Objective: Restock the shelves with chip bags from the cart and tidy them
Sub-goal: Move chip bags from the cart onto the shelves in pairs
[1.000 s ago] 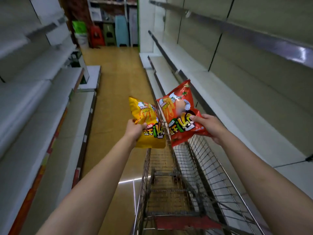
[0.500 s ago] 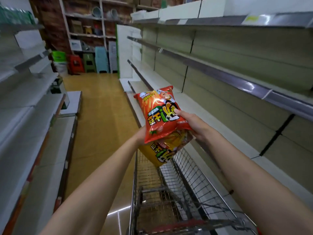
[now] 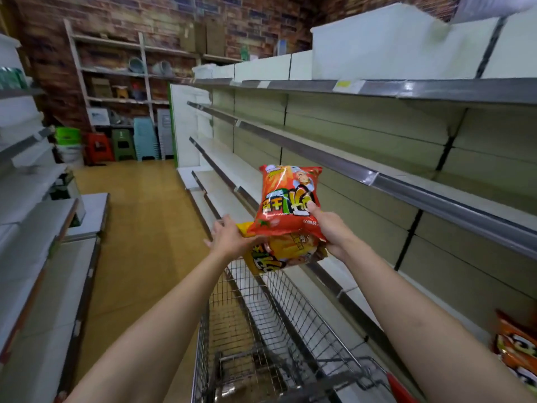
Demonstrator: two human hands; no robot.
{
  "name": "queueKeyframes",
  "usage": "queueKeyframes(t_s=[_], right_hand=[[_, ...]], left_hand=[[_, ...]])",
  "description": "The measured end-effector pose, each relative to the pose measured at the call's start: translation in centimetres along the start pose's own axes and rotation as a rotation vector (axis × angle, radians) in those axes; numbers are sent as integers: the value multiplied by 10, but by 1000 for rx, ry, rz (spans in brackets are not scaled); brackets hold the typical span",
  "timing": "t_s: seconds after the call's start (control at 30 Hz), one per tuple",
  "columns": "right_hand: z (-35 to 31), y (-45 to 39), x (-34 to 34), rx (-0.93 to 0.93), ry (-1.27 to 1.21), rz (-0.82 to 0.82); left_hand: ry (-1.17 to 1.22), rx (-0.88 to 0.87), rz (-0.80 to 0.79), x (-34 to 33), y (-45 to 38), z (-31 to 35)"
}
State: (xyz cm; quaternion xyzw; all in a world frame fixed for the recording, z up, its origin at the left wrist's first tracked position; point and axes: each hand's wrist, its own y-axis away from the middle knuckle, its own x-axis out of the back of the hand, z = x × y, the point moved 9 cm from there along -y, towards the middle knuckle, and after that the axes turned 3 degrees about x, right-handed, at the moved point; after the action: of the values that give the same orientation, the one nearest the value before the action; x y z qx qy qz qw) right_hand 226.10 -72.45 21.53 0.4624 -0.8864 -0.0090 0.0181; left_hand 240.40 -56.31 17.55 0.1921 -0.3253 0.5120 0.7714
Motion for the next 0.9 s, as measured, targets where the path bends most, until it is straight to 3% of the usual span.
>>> queueKeyframes(t_s=[0.07, 0.2, 0.33, 0.43, 0.57, 0.9], right_hand=[[-4, 14, 18, 20, -146, 102], [-13, 45, 43, 31, -342, 221], [-25, 72, 52, 0, -530, 262], [-29, 89, 48, -18, -600, 164], [-32, 121, 53, -4, -567, 87], [-14, 197, 115, -2, -183, 152]], left_hand=[[148, 97, 14, -3, 13, 2], [587, 241, -149, -27, 38, 10], [891, 156, -250, -38, 77, 34], [1021, 7, -399, -43, 107, 60], [1093, -113, -474, -35, 134, 79], [1020, -90, -297, -4, 191, 45]])
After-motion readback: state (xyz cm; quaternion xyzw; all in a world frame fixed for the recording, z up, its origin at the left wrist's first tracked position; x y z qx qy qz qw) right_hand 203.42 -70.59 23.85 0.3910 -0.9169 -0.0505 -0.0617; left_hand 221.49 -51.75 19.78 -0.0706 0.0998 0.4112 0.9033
